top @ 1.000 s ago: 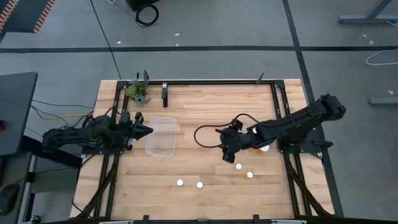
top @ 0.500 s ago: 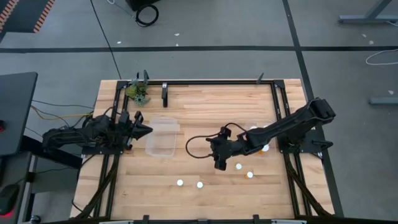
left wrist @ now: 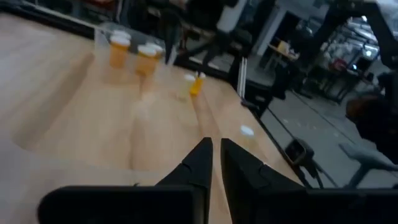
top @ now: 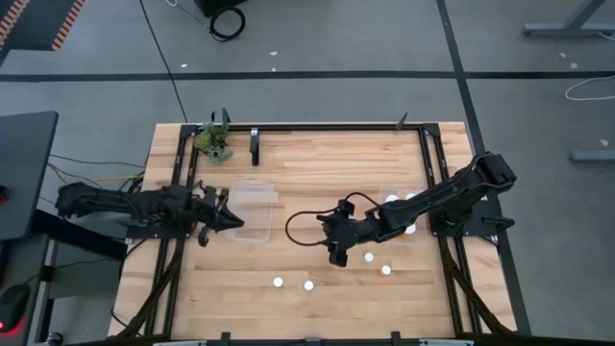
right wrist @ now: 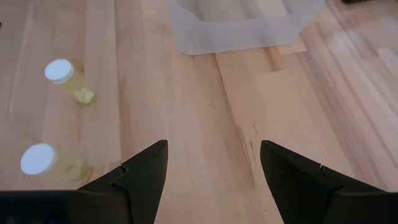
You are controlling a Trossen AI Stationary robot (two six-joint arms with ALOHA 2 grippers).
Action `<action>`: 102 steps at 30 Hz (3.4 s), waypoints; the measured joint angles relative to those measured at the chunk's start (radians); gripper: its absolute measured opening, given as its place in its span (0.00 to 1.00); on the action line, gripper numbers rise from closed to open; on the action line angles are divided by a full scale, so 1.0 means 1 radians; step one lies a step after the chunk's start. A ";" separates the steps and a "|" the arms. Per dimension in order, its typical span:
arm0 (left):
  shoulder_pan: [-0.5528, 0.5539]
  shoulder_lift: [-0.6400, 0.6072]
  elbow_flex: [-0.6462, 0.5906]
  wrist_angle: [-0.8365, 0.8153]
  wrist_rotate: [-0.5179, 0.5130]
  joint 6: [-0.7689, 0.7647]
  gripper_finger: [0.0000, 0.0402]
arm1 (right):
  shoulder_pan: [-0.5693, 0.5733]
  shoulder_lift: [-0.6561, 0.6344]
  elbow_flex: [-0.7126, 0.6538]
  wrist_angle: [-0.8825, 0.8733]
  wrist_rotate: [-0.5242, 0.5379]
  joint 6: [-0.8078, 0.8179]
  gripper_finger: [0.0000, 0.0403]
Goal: Pick and place medicine bottles into bin by pill shape (circle, oval)
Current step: Put the bottom left yellow pill bottle into the left transparent bin
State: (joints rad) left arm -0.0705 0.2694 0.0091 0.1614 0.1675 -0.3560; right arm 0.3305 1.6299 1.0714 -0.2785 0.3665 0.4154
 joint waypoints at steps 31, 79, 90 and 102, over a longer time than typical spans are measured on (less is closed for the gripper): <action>-0.487 0.443 0.181 0.004 -0.301 -0.009 0.18 | -0.022 -0.016 0.000 0.025 0.086 -0.085 0.65; -0.630 0.616 0.368 -0.204 -0.375 -0.085 0.18 | 0.045 -0.040 -0.038 0.036 0.191 -0.067 0.65; -0.630 0.616 0.368 -0.203 -0.361 -0.085 0.18 | 0.041 -0.040 -0.038 0.042 0.190 -0.067 0.65; -0.630 0.616 0.368 -0.203 -0.361 -0.086 0.18 | 0.042 -0.039 -0.037 0.042 0.187 -0.062 0.65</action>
State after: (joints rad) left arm -0.7010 0.8856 0.3771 -0.0414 -0.1936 -0.4423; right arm 0.3721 1.5906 1.0340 -0.2363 0.5531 0.3534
